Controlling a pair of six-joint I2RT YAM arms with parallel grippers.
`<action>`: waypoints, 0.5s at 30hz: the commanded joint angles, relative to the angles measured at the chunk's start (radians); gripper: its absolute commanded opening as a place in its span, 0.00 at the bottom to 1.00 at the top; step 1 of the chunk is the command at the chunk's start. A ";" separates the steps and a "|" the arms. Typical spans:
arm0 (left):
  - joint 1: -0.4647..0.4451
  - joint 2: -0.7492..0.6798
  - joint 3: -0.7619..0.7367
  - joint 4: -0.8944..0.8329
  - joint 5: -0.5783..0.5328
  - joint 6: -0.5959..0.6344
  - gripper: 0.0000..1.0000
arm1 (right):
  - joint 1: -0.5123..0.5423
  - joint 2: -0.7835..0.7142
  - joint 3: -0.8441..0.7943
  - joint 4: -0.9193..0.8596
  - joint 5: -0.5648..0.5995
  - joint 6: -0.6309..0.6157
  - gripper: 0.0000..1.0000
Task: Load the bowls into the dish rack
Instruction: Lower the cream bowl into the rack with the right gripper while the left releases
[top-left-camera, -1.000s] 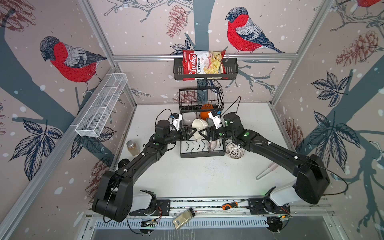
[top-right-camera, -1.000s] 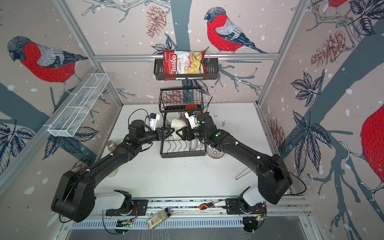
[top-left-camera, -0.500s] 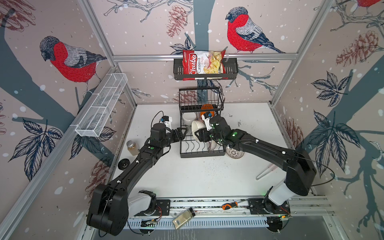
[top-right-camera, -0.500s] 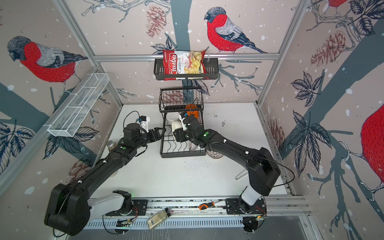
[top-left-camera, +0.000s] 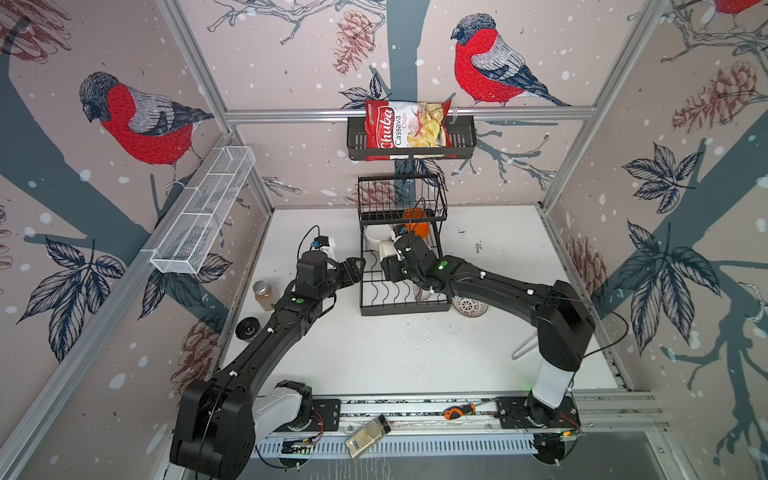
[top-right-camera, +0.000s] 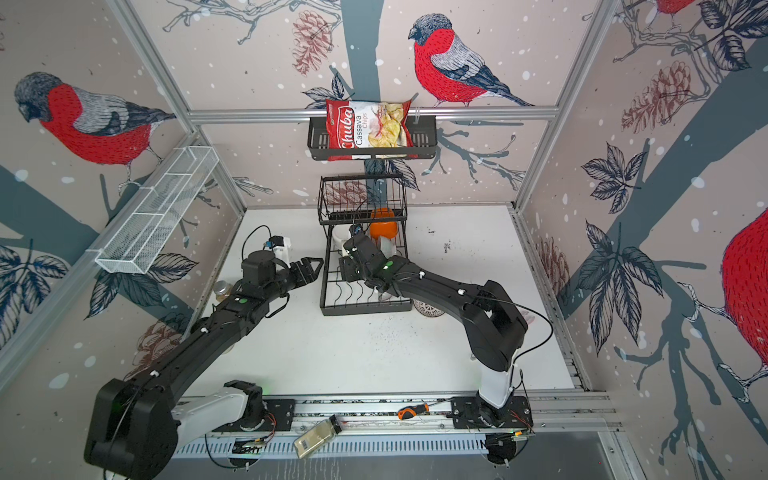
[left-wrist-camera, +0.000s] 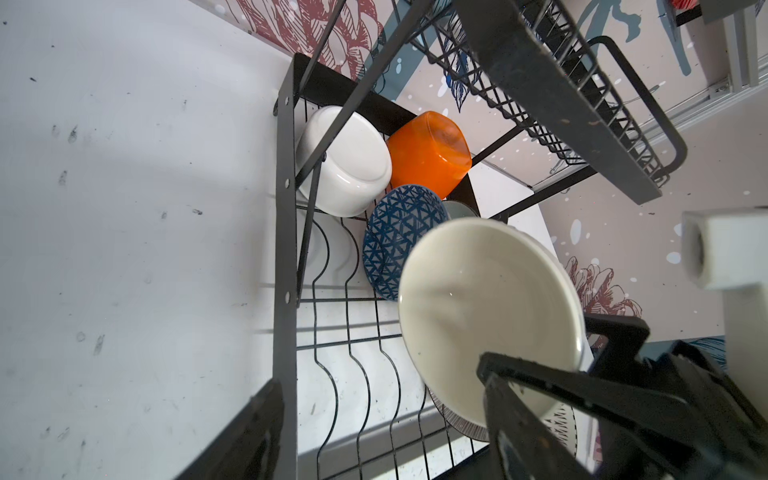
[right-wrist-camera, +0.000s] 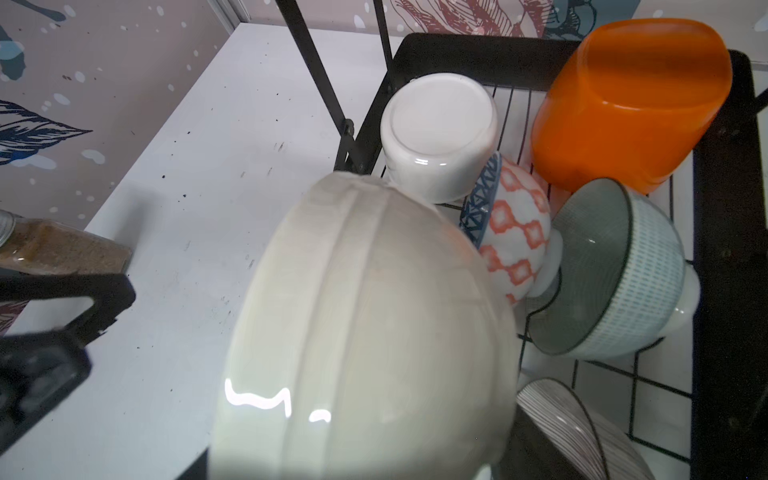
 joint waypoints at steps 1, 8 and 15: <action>0.004 -0.015 -0.008 -0.009 -0.027 0.018 0.75 | 0.010 0.028 0.041 0.035 0.062 0.007 0.58; 0.016 -0.044 -0.018 -0.028 -0.039 0.024 0.76 | 0.019 0.102 0.108 0.019 0.111 0.017 0.59; 0.023 -0.067 -0.032 -0.026 -0.045 0.025 0.76 | 0.030 0.168 0.166 -0.006 0.159 0.027 0.59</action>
